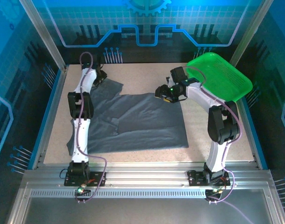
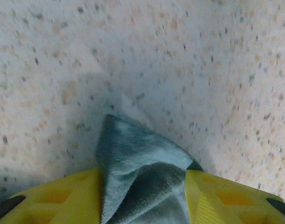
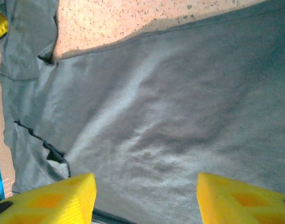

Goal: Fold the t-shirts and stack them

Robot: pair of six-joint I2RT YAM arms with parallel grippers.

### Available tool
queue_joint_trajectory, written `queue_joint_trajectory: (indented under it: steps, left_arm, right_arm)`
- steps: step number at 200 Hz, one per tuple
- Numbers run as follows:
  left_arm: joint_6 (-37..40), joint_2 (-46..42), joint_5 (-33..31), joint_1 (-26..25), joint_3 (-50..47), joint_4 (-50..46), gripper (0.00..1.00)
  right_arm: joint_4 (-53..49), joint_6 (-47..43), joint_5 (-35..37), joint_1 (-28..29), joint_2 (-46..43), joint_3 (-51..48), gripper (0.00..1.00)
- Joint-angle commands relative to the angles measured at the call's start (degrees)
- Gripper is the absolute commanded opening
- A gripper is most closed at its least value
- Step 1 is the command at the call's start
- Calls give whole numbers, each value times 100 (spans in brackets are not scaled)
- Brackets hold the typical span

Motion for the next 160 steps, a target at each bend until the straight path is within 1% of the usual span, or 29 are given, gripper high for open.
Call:
queue_joint_trajectory:
  steps: [1,20,33,48,60,68,86,94,114,130,157,160]
  left_arm:
    - [108,267,156,-162,-5,-1501,45]
    - [60,279,119,-160,46,-1607,32]
    - [44,279,162,-151,46,-1644,23]
    - [81,249,129,-151,50,-1650,10]
    - [158,132,12,-166,42,-1599,0]
    - [253,-4,-98,-193,12,-1492,0]
    - [433,-419,-301,-248,-138,-1158,0]
    - [471,-623,-314,-255,-247,-988,0]
    - [544,-1136,-327,-300,-684,-589,0]
    - [544,-1456,-297,-308,-1011,-423,0]
    - [643,-2067,-94,-327,-1795,116,0]
    - [653,-2134,-72,-335,-1872,164,0]
  right_arm:
    - [151,37,-215,-109,37,-114,59]
    - [78,8,-210,-179,13,-109,59]
    - [-75,-2,-74,-231,28,-46,59]
    - [-421,-25,275,-280,107,177,59]
    - [-734,-45,823,-260,214,461,58]
    - [-809,-66,1066,-244,296,610,57]
    - [-1094,-11,1852,-157,713,1132,56]
    - [-1299,34,2246,-129,963,1442,55]
    - [-1688,155,2891,-166,1531,2109,52]
    - [-1684,81,3119,-238,1890,2491,51]
    - [-1910,-85,3188,-370,2475,3240,45]
    - [-1952,-96,3180,-392,2671,3349,45]
